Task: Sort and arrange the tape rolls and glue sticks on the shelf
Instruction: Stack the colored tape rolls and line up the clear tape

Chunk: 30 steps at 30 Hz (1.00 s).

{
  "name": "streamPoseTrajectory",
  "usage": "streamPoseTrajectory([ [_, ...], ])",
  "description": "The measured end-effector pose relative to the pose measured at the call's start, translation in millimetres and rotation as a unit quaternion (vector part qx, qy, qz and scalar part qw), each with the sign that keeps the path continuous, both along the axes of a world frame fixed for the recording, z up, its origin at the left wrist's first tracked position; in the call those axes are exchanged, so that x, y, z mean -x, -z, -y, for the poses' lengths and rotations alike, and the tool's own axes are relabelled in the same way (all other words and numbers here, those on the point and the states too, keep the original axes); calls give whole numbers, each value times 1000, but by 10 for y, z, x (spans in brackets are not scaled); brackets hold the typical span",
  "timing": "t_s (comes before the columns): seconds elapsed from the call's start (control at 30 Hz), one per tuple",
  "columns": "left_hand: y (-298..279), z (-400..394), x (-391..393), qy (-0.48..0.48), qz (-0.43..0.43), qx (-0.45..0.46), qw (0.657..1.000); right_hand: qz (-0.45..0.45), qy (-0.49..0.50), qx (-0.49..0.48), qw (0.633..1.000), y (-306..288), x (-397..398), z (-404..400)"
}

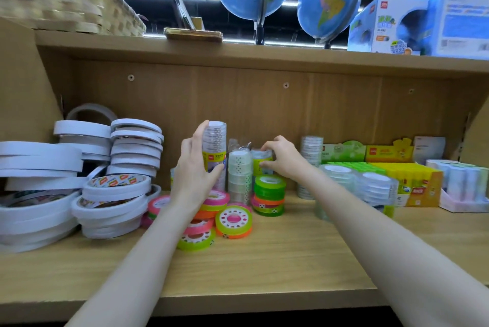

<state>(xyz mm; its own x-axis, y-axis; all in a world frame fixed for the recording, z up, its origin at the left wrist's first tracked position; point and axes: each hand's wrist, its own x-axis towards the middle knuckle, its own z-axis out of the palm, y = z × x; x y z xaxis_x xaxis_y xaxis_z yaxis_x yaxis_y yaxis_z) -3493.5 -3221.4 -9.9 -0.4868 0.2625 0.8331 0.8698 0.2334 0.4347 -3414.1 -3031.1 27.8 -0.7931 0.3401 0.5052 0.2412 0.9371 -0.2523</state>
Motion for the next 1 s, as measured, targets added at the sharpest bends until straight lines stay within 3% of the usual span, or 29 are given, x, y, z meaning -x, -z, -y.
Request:
streamPoseTrajectory([
  [0.13,-64,-2,-37,13,-38,-55,998,-80,-28,-3,996,-188,-131,30],
  [0.43,-280,31,-180,83,-65,-121,987,-95,-313,153,933,-405,-364,568],
  [0.53,-322,40,-211,111,-58,-110,986,-133,-349,147,916,-466,-370,703],
  [0.7,-373,-45,-250,176,-47,-98,978,-246,-270,110,924,-539,-484,619],
  [0.83,-205,-158,-75,129,-46,6,991,-338,-182,123,915,-711,-719,408],
  [1.0,27,-202,96,105,-7,132,986,-173,5,-32,984,-594,-693,126],
])
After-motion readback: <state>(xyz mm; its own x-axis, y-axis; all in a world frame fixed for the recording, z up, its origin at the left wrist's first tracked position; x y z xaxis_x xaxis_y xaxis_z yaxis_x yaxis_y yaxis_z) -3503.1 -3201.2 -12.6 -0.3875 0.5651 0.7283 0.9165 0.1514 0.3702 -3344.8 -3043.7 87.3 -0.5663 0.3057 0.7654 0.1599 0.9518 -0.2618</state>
